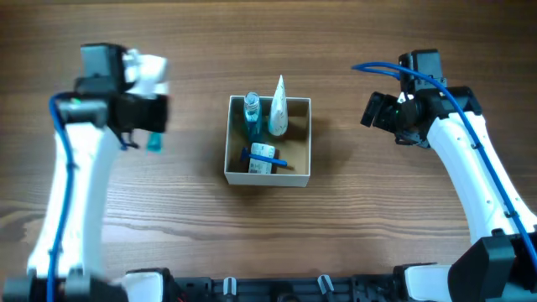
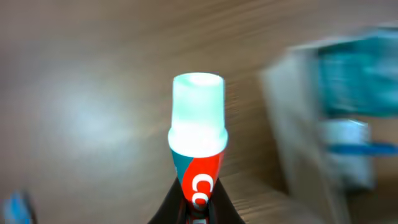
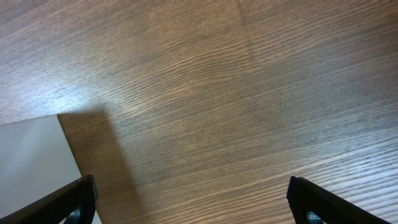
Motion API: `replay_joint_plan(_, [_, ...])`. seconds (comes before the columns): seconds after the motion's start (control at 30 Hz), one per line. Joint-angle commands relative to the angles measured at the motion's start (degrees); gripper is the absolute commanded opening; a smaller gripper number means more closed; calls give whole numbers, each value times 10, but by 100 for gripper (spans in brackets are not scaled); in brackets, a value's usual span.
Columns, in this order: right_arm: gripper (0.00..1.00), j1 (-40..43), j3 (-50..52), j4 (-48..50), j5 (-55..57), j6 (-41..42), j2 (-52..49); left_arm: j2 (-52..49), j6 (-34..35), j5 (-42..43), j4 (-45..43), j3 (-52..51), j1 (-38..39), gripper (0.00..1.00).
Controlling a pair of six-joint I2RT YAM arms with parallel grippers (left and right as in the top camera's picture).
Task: Pack container
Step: 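Place the toothpaste tube into the box with the left gripper, then grasp the blue toothbrush with the left gripper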
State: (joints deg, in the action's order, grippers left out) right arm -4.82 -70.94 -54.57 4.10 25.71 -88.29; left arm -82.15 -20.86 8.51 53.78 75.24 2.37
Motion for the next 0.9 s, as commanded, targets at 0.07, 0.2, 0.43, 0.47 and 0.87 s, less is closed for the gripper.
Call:
replay_joint_plan(0.07, [99, -1, 2, 5, 5, 4, -4, 21, -177, 39, -3, 5, 194, 4])
replay_joint_plan(0.2, [99, -1, 2, 5, 5, 4, -4, -14, -194, 39, -21, 5, 270, 4])
replay_joint_plan(0.43, [99, -1, 2, 3, 5, 4, -4, -90, -194, 39, -26, 5, 294, 28])
replay_joint_plan(0.47, [99, -1, 2, 2, 5, 4, -4, -92, -194, 39, -26, 5, 294, 51])
replay_joint_plan(0.87, [99, -1, 2, 1, 6, -2, -4, 26, 152, -141, -9, 16, -46, 100])
